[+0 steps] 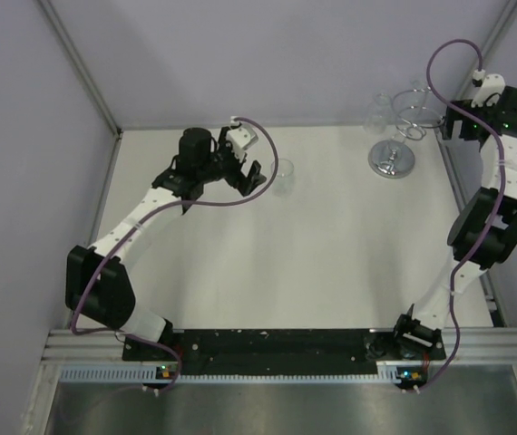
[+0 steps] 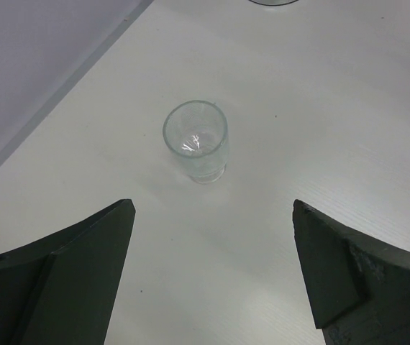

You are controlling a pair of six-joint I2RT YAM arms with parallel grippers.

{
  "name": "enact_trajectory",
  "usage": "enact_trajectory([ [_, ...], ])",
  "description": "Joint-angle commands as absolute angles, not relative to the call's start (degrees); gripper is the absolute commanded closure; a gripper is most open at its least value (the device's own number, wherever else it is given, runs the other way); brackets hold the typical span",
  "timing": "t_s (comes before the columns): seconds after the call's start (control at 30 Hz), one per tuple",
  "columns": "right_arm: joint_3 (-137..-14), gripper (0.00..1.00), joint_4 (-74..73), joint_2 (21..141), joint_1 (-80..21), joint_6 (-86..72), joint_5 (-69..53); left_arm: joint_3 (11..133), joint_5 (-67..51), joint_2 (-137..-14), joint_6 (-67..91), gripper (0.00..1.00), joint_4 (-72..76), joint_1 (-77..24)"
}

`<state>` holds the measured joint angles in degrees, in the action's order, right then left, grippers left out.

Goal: Take the wine glass off the wine glass rack

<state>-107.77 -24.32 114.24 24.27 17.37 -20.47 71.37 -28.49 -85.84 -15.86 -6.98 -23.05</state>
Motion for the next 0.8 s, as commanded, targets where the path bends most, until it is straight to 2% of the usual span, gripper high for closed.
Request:
enact_trajectory([
  [0.0,-108.99,0.01,-16.88,115.57,24.79,17.14,-23.81,74.18,-25.23,-86.13,-18.11,0.04,-7.21,-23.29],
  [0.4,-104.95,0.03,-11.87,115.93,24.78,18.72,-26.98,77.60,-24.35,-88.15,-18.54,0.03,-10.72,-23.29],
  [0.6,-103.36,0.13,-11.60,114.96,24.78,19.42,-28.47,78.66,-24.52,-88.94,-18.98,0.03,-10.28,-23.29],
  [0.77,-100.20,0.29,-10.99,112.42,24.78,20.65,-28.83,78.75,-24.52,-89.03,-19.07,0.03,-10.02,-23.29],
])
